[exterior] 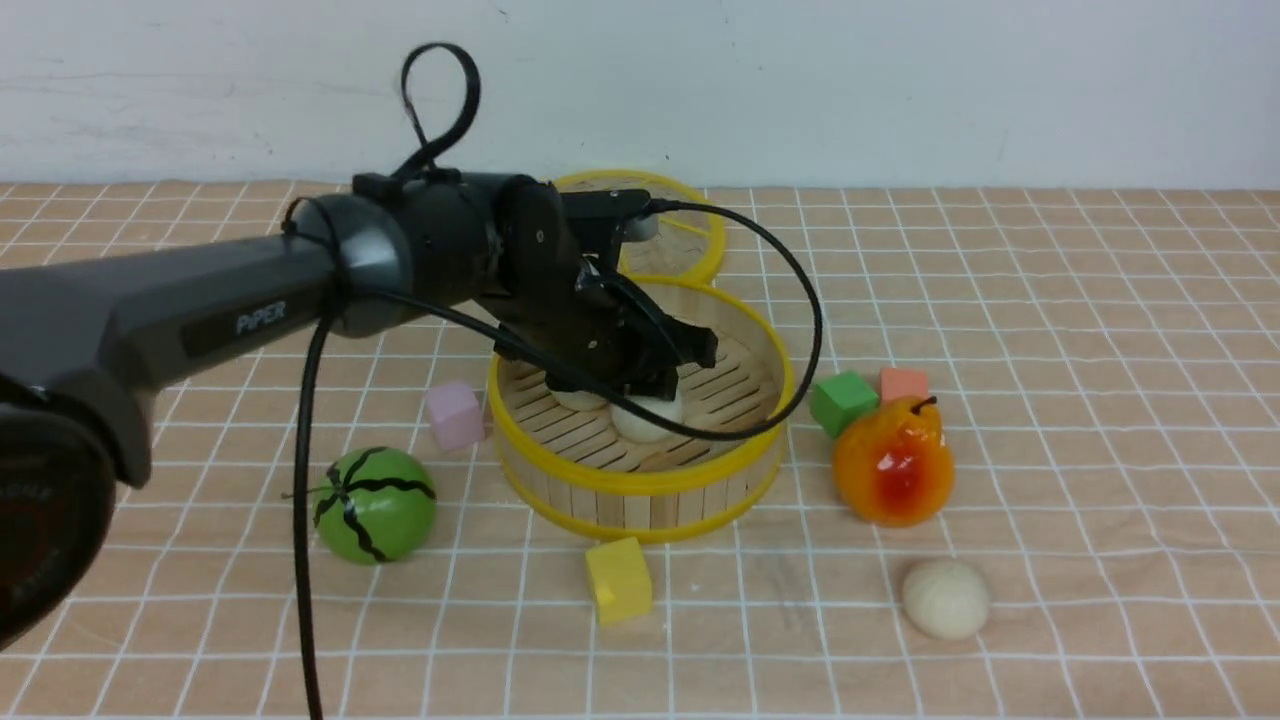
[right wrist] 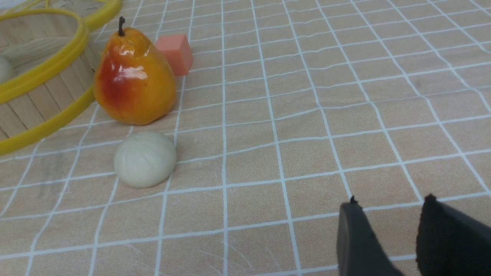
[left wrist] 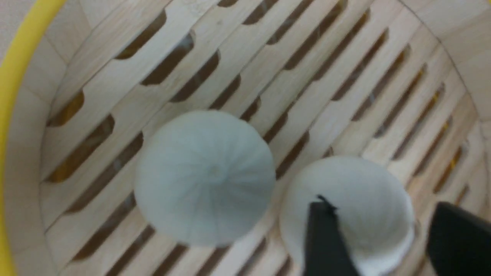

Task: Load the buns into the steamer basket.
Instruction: Use the right arm to grab a steamed stuffed bun

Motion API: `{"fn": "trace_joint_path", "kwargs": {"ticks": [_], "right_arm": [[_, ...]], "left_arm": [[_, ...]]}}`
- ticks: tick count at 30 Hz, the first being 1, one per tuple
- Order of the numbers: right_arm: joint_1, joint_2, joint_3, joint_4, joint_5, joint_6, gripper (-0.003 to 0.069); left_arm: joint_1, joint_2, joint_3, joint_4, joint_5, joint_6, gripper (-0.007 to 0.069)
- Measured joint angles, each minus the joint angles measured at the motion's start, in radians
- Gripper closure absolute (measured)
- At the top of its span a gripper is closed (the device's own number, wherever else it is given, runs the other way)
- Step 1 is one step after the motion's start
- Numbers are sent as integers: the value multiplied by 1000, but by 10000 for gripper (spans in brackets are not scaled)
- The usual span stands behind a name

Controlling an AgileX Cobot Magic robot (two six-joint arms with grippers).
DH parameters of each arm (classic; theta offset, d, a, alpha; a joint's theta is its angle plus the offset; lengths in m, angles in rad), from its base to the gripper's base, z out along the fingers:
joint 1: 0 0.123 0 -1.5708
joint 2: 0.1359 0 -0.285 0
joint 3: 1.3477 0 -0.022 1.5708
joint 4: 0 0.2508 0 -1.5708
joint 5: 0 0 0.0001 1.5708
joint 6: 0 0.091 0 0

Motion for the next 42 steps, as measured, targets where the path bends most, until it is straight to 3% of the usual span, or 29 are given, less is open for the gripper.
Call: {"fn": "trace_joint_path", "kwargs": {"ticks": [4, 9, 13, 17, 18, 20, 22, 23, 25, 29, 35, 42], "right_arm": [[0, 0, 0, 0, 0, 0, 419], [0, 0, 0, 0, 0, 0, 419], [0, 0, 0, 0, 0, 0, 419], [0, 0, 0, 0, 0, 0, 419], [0, 0, 0, 0, 0, 0, 419], [0, 0, 0, 0, 0, 0, 419], [0, 0, 0, 0, 0, 0, 419], [0, 0, 0, 0, 0, 0, 419], [0, 0, 0, 0, 0, 0, 419], [0, 0, 0, 0, 0, 0, 419], [0, 0, 0, 0, 0, 0, 419], [0, 0, 0, 0, 0, 0, 419]], "left_arm": [[0, -93, -56, 46, 159, 14, 96], [1, -280, -162, 120, 376, 18, 88], [2, -451, -198, 141, 485, 21, 141], [2, -673, -197, 162, 644, 17, 312], [2, -682, -194, 164, 652, 16, 322], [2, -804, -137, 167, 654, -13, 446], [2, -864, -100, 167, 654, -26, 501], [2, -967, -7, 168, 654, -34, 587], [2, -1042, 83, 169, 654, -38, 634], [2, -1243, 333, 164, 649, -74, 638], [2, -1560, 771, 109, 428, -140, 638], [2, -1784, 1009, 102, 246, -152, 638]]}}
